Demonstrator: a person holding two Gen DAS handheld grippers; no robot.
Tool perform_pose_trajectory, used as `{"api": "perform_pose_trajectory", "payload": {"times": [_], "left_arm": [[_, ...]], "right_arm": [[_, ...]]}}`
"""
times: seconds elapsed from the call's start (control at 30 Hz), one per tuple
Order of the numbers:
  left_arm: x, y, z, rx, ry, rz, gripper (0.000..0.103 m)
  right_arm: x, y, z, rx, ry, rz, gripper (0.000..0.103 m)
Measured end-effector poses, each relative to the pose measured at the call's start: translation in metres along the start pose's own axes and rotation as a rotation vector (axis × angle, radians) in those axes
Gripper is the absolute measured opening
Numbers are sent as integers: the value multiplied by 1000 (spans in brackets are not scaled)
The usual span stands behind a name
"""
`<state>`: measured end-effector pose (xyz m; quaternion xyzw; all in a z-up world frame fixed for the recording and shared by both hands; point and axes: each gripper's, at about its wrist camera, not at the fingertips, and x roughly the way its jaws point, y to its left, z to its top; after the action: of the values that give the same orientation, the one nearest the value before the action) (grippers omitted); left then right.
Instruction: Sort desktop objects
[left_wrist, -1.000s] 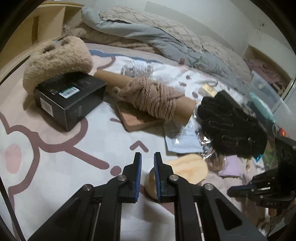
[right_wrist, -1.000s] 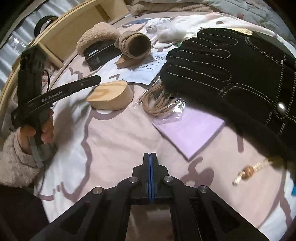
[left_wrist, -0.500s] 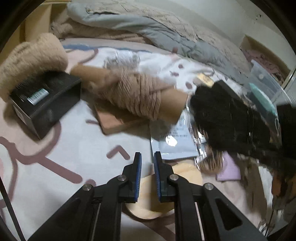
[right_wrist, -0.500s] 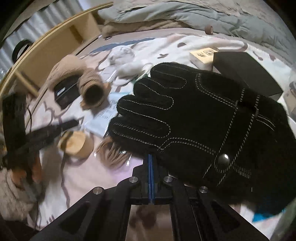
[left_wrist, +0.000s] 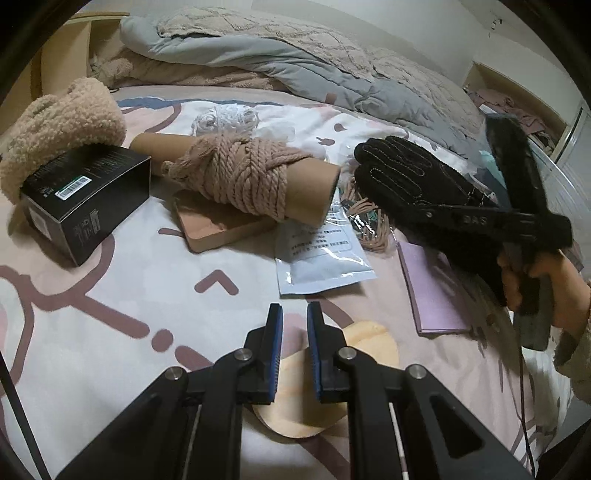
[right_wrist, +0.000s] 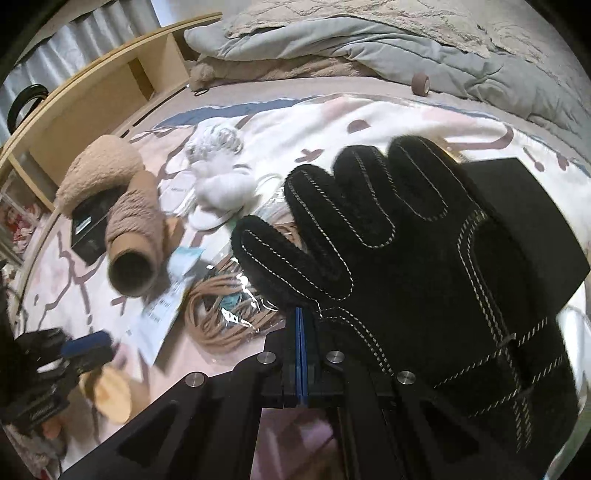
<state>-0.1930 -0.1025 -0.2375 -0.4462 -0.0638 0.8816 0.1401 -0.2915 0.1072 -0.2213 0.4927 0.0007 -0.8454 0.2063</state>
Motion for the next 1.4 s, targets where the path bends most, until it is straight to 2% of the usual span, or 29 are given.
{"api": "perform_pose_trajectory", "payload": {"times": [0.13,0.2,0.4,0.43,0.53,0.7,0.73,0.77,0.83,0.9,1.0,1.07,1.2,1.33,1.4], "left_arm": [[-4,-10,-5,27,1,-9,14],[-8,-13,-7,38,-4,-18,14],[-13,-13,-9,29,-10,-37,14],[-13,-13,-9,29,-10,-34,14],[-11,-13,-9,12,-9,-18,14],[-8,-8,-7,-33,1,-11,14],[-9,-7,-6,-42,7,-12,20],[-11,-5,-5,-52,8,4,37],[-19,2,-5,-79,-6,22,59],[-30,11,-7,-111,-32,18,60],[-45,18,-11,-106,-27,23,60],[-50,20,-16,-81,13,29,60],[-54,17,-32,-35,70,-7,60],[-46,9,-43,7,126,9,60],[-40,6,-44,23,137,42,60]], "right_arm": [[6,5,-13,-41,35,-2,1],[1,13,-27,-109,32,-5,1],[-18,20,-62,-136,61,93,1],[-18,18,-69,-114,89,123,1],[-25,11,-88,-57,97,203,1],[-33,8,-102,-60,111,239,1],[-37,10,-107,-71,108,239,1],[-38,11,-108,-81,105,240,1],[-39,11,-111,-87,101,250,1],[-39,7,-112,-74,104,273,1],[-41,2,-115,-66,106,308,1],[-42,-3,-117,-54,105,327,1],[-44,-7,-120,-46,100,346,1],[-45,-6,-121,-52,96,342,1],[-45,-6,-121,-55,95,341,1]]}}
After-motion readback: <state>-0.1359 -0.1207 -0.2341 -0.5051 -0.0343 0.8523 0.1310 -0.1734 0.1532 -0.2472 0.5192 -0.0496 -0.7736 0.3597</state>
